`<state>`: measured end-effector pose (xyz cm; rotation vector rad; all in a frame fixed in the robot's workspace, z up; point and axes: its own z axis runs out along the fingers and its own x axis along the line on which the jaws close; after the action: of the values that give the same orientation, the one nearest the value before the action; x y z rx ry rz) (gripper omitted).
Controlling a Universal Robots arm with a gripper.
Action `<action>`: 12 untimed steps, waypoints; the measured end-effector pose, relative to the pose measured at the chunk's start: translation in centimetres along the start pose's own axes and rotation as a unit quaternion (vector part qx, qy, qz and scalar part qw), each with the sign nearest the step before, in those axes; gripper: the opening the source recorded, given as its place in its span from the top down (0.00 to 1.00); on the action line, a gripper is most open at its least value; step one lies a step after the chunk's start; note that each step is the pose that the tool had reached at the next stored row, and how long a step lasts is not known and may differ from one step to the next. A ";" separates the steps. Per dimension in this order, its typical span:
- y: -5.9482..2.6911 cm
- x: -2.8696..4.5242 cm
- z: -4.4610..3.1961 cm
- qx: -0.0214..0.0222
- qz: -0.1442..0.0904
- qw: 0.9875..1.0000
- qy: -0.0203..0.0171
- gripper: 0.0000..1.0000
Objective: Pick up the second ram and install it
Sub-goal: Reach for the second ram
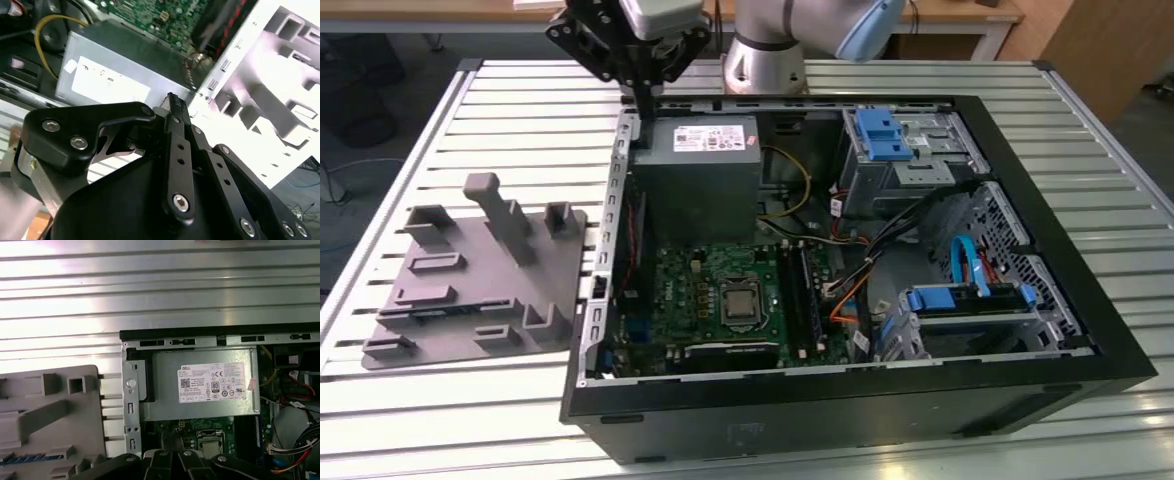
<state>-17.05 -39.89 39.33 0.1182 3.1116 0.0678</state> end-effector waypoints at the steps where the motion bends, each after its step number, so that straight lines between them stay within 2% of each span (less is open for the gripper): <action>1: -0.03 0.45 -0.02 0.000 0.000 1.000 0.000 0.90; 7: -0.23 3.05 -0.08 0.000 0.000 1.000 0.000 0.90; 12: -0.33 4.37 -0.13 0.000 0.000 1.000 0.000 0.90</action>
<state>-21.43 -39.90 39.33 0.1178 3.1111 0.0677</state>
